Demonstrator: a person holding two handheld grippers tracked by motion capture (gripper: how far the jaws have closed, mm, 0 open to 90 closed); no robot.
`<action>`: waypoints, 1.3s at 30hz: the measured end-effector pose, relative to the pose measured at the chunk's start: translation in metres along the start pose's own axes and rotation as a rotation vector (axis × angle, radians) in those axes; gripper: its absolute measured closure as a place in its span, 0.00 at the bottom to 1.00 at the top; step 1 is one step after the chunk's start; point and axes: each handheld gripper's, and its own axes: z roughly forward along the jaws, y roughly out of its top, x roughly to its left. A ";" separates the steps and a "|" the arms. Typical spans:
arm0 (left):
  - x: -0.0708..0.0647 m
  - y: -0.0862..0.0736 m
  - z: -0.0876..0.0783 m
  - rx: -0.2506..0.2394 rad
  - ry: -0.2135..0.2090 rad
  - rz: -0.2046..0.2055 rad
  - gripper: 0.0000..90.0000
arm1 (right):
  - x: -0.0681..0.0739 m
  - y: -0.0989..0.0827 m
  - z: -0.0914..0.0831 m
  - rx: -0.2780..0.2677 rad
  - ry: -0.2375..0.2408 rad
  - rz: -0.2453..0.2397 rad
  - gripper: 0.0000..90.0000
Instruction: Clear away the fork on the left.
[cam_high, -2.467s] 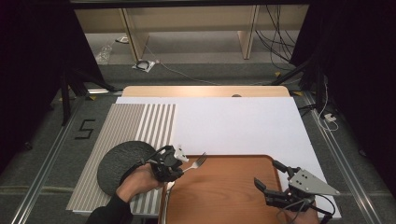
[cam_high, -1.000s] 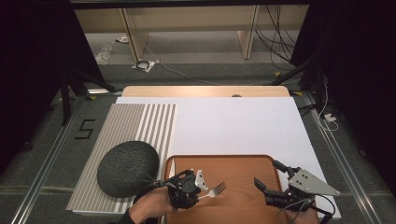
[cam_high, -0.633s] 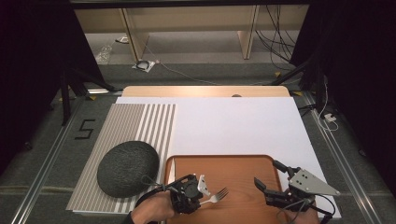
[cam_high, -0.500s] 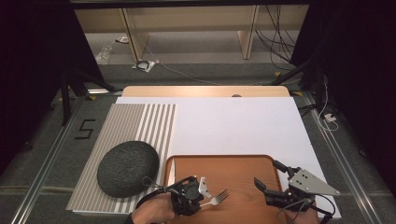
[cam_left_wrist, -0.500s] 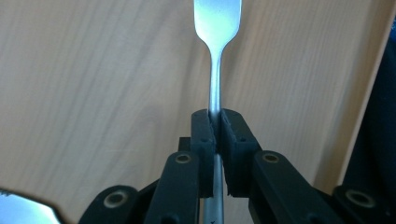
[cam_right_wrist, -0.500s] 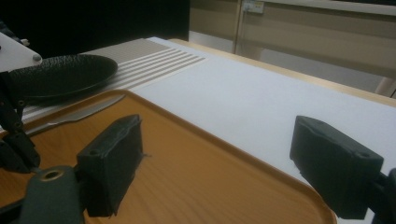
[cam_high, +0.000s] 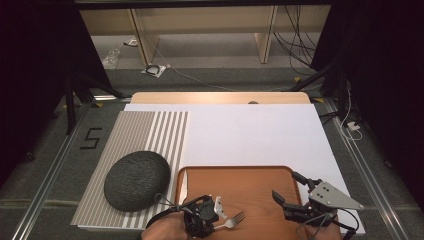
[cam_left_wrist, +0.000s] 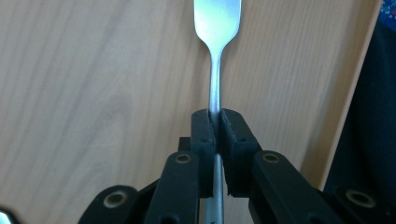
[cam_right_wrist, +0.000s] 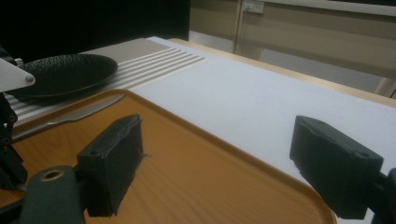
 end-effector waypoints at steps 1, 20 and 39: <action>0.000 0.000 0.001 0.002 -0.002 -0.001 0.93 | 0.000 0.000 0.000 -0.002 0.001 0.000 0.20; -0.006 0.000 -0.009 -0.157 -0.015 -0.021 0.76 | 0.000 0.000 0.000 -0.001 0.000 -0.003 0.20; -0.023 0.000 0.009 -0.145 0.016 0.068 0.99 | 0.001 0.000 0.000 0.001 0.001 -0.005 0.20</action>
